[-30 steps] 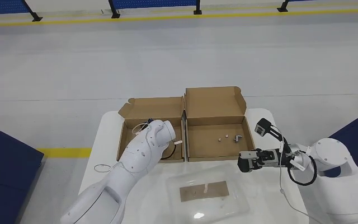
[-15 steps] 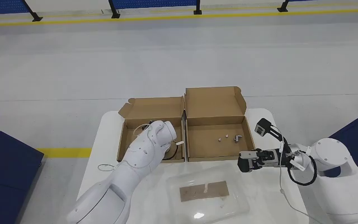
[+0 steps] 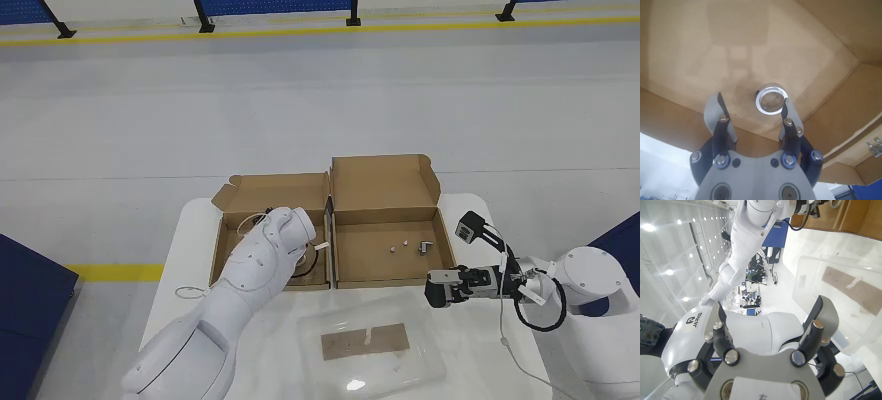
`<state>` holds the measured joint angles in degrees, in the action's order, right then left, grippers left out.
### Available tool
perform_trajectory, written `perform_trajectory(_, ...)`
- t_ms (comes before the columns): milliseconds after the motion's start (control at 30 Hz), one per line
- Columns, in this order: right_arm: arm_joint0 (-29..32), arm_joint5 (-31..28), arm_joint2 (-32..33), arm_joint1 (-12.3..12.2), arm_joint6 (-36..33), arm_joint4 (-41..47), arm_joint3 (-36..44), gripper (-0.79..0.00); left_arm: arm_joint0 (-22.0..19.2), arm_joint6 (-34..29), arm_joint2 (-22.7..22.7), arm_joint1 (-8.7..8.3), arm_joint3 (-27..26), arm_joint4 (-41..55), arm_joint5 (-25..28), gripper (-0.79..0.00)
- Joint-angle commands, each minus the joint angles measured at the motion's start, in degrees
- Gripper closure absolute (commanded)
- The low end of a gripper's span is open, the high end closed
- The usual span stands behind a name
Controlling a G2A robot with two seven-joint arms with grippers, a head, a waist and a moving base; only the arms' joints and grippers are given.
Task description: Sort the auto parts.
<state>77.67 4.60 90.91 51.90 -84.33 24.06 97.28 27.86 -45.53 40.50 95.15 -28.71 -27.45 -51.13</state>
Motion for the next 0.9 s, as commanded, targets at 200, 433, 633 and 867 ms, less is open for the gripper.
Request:
perform_trajectory(200,0.00,0.00,0.00,0.00,0.00,0.00,0.00,-0.785,-0.36,-0.51,3.74,-2.44,-8.12,-1.18,-2.45,-0.785)
perform_trajectory(433,0.00,0.00,0.00,0.00,0.00,0.00,0.00,-0.785,7.96,-4.14,13.15,-8.07,-30.17,-2.36,-3.48,-0.785)
perform_trajectory(633,0.00,0.00,0.00,0.00,0.00,0.00,0.00,-0.785,21.33,-6.92,22.14,-13.26,-52.83,-2.41,-0.71,-0.785)
perform_trajectory(867,0.00,0.00,0.00,0.00,0.00,0.00,0.00,-0.785,31.74,-9.20,27.87,-16.91,-70.64,2.54,1.57,-0.785)
